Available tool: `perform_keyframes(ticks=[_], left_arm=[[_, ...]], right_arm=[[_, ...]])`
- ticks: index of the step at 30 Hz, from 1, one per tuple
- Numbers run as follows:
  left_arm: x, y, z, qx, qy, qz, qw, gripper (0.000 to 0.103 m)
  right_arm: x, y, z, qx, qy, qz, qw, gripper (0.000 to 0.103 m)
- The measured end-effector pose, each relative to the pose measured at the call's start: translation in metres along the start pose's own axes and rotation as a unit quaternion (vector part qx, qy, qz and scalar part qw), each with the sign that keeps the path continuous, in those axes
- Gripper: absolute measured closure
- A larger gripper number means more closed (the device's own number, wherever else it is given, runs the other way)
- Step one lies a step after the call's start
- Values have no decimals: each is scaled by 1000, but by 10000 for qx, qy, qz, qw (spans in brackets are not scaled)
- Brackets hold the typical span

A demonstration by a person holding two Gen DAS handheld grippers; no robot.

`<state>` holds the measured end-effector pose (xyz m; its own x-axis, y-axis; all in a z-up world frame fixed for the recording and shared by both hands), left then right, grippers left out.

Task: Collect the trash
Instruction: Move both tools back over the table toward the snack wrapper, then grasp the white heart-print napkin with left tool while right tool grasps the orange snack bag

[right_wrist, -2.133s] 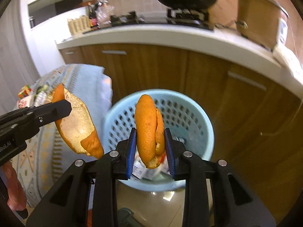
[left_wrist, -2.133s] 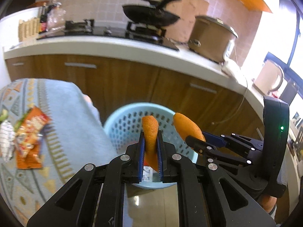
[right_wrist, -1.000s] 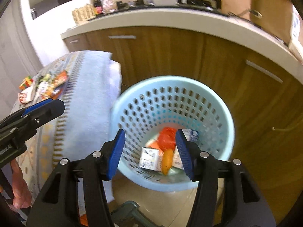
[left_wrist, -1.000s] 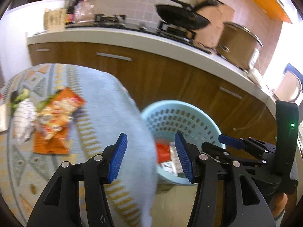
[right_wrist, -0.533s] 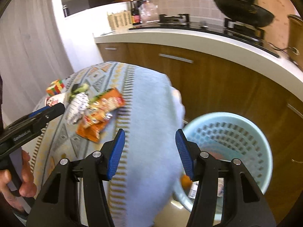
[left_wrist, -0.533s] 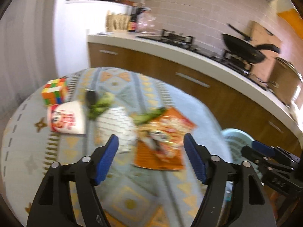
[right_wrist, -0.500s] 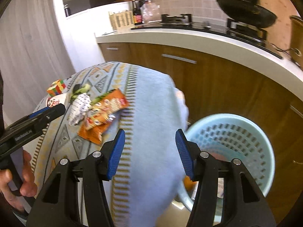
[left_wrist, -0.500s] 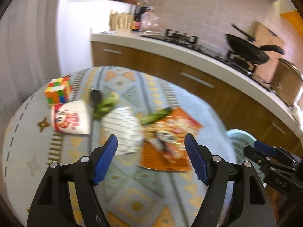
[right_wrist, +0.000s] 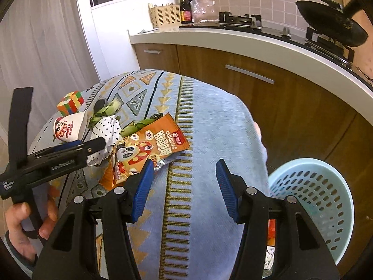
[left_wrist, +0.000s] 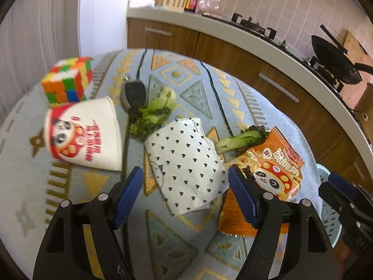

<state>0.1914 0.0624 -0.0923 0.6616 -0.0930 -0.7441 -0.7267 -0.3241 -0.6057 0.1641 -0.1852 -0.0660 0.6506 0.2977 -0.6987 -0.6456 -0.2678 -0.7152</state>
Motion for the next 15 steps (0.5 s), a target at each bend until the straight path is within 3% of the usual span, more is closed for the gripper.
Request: perform_keyframes(ticks=[6, 10, 13, 15], left_arm=[[14, -3, -5, 190, -219, 62, 9996, 29], [14, 2, -5, 462, -484, -82, 9977, 51], [10, 4, 0, 427, -368, -142, 9983, 59], [9, 5, 2, 372, -302, -175, 9987, 66]], right_arm=[[13, -6, 7, -43, -55, 82, 9999, 51], [20, -11, 10, -60, -117, 111, 9999, 51], [26, -16, 10, 12, -235, 151, 9996, 51], [32, -18, 10, 76, -289, 186, 9994, 45]])
Point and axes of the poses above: each gripper's, at about its wrist camera, not at the fingertips, and x roughly the way its jaws point, z to its left, y to its underside, the point moved 1 cm from there along x, roughly the way its jaws point, and after that the axes turned 6 degrees about -x, right-handed, at the moved point
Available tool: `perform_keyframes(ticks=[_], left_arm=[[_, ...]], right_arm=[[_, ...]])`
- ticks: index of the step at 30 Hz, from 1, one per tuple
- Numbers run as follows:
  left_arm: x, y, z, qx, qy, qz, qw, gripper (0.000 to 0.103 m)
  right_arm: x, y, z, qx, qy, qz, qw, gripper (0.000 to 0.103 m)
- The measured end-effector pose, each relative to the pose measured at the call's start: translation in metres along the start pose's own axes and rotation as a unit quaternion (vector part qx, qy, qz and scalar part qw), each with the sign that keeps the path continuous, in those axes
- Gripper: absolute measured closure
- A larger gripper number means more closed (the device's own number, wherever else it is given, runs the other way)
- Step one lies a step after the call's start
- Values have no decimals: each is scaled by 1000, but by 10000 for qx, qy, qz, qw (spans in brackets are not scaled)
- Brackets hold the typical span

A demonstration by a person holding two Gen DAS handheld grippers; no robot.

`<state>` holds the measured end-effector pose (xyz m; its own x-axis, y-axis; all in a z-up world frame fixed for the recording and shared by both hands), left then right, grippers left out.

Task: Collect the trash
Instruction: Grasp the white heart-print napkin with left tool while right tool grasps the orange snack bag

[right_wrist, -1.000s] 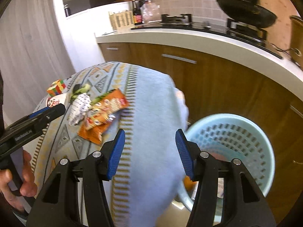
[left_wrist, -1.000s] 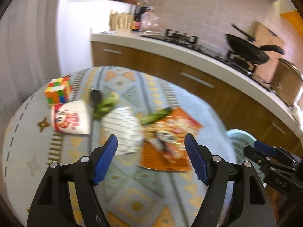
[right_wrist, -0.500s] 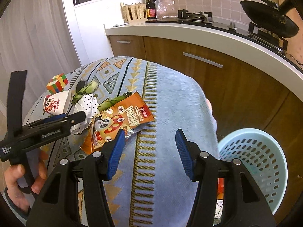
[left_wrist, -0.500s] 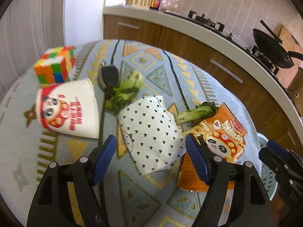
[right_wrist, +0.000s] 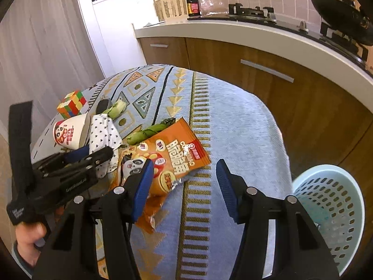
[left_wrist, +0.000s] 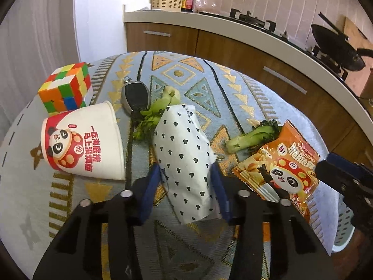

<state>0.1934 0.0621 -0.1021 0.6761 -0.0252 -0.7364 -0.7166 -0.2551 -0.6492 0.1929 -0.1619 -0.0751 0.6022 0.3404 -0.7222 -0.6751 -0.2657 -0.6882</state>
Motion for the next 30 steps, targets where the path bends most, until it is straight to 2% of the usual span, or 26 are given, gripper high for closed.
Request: perform_keyframes(ticks=[4, 6, 15, 18, 22, 27, 30], left_arm=[[-2, 1, 1, -61, 180, -43, 9998, 78], [-4, 3, 2, -89, 244, -82, 9996, 80], [-9, 5, 1, -36, 461, -157, 9988, 81], [-8, 4, -1, -2, 498, -160, 9986, 81], [-8, 4, -1, 4, 527, -177, 9985, 81], [-9, 4, -1, 7, 563, -215, 9982, 81], [-9, 4, 1, 0, 577, -229, 9981, 81]], right_arm=[[12, -4, -2, 134, -48, 39, 9999, 37], [20, -4, -2, 160, -23, 45, 9999, 34], [45, -6, 2, 56, 26, 221, 9997, 36], [46, -5, 3, 51, -57, 244, 9997, 62], [44, -5, 6, 5, 38, 159, 9999, 82], [38, -3, 4, 50, 67, 28, 10000, 96], [31, -3, 3, 51, -5, -124, 9999, 98]])
Point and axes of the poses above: each gripper's, at about its wrist camera, not at the fingertips, and x roughly the way its jaws point, z to its left, y to its underside, the point moved 1 cm from there along x, roughly the way its jaws point, and after that the axes turned 6 degrees about -x, right-handed, at the moved point
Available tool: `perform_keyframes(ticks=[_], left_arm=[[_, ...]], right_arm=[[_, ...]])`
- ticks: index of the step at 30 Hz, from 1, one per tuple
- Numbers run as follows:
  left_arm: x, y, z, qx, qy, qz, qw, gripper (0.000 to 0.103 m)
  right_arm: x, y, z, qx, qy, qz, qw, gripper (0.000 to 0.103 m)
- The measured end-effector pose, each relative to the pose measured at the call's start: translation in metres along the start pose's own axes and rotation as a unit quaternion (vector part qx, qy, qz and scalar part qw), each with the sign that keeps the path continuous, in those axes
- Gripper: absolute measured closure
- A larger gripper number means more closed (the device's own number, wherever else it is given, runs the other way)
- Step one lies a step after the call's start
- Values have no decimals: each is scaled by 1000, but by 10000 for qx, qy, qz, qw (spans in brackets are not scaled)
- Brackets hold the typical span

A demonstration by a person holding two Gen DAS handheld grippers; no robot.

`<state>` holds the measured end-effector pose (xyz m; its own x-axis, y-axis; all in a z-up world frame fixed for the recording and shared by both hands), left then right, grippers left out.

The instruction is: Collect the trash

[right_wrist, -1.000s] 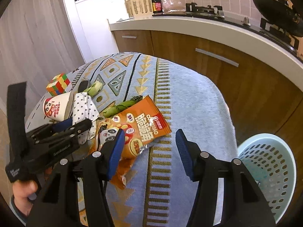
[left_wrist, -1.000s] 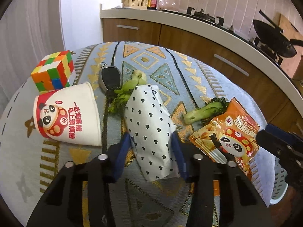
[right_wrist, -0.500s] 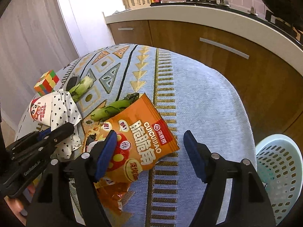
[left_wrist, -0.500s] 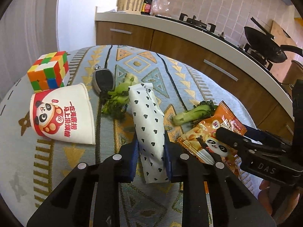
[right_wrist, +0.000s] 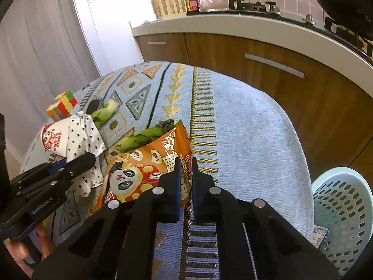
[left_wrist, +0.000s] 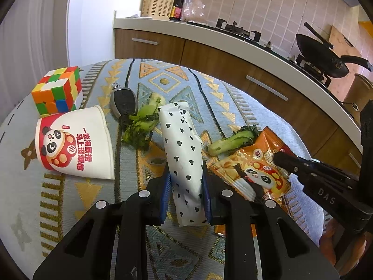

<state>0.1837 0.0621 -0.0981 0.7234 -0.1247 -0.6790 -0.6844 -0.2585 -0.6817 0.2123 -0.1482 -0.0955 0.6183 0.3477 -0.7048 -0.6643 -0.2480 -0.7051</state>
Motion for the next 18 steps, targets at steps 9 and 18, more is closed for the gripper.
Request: perform_keyframes(ticks=[9, 18], left_arm=[[-13, 2, -3, 33, 89, -234, 9997, 81], [-48, 3, -24, 177, 281, -475, 9983, 81]], right_arm=[[-27, -2, 0, 65, -128, -326, 9994, 100], [-81, -13, 5, -39, -106, -911, 9958, 101]])
Point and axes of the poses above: each gripper's, at about its wrist camera, not at the fingertips, and x roughly the way its jaws point, z to its left, y to its underside, the point moved 1 cm from there along x, roughly the way its jaws point, and after that the axes turned 6 degrees about -x, right-handed, at the moved point
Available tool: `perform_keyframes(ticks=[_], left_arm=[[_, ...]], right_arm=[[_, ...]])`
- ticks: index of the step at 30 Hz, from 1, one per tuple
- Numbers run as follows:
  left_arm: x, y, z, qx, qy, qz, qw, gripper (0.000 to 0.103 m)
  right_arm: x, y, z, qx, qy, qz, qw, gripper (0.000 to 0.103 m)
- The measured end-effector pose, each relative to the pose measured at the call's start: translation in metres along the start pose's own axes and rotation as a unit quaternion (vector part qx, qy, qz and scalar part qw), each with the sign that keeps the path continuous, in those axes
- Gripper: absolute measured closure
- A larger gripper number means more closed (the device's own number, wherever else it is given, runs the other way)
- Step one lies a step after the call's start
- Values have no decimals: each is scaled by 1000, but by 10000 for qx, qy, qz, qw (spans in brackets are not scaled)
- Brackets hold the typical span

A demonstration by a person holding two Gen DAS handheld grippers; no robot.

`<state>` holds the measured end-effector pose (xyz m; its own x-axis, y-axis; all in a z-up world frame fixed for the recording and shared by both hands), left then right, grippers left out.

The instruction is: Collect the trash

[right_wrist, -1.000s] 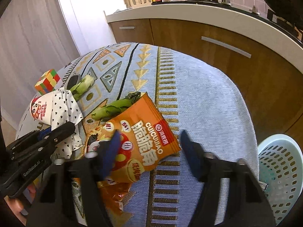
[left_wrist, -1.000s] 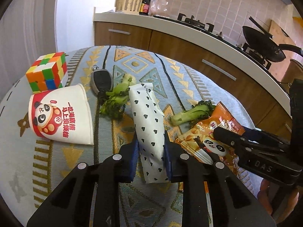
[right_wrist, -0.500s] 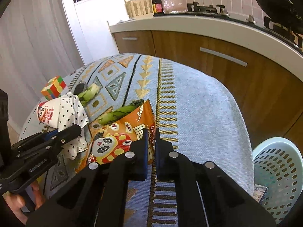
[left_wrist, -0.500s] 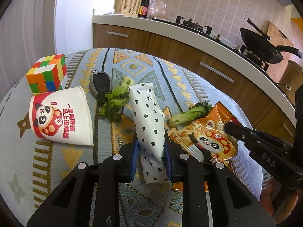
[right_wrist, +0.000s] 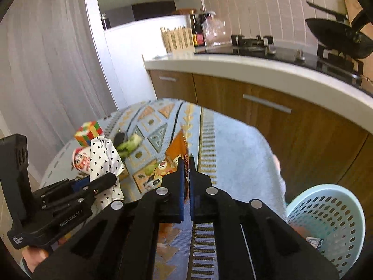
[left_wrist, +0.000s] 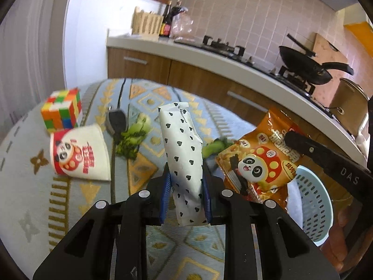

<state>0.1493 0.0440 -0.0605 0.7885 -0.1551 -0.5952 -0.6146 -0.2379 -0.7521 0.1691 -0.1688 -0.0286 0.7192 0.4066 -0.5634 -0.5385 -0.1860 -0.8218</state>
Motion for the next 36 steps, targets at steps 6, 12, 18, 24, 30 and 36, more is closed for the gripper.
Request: perform_keyframes(ticks=[6, 12, 18, 24, 30, 36], left_arm=[[-16, -3, -15, 141, 51, -125, 9998, 81], [-25, -5, -20, 143, 136, -187, 9996, 81], [-35, -7, -20, 126, 123, -269, 9995, 81], [-51, -7, -7, -3, 60, -370, 9993, 81], [-68, -8, 16, -120, -147, -419, 9989, 81], [-79, -6, 27, -130, -271, -470, 9984, 80]], right_arm=[[-24, -11, -3, 28, -9, -255, 9997, 101], [-39, -15, -2, 186, -408, -303, 9985, 101], [-34, -9, 1, 200, -534, -114, 9983, 101], [-10, 13, 15, 356, -1414, 548, 9878, 101], [14, 56, 51, -68, -1601, 1388, 9773, 79], [1, 76, 57, -508, -1086, 1292, 9843, 40]])
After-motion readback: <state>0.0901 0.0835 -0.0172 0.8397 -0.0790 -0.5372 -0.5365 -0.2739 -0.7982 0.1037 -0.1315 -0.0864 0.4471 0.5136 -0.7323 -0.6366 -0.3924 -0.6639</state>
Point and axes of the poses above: each gripper's, at about its wrist camera, not at the fingertips, and x roughly the way its jaws point, z to its left, y to its underside, the point moved 1 cm from there along x, roughly the way its jaws point, and after that the axes turned 6 degrees about -x, right-handed, at the moved point
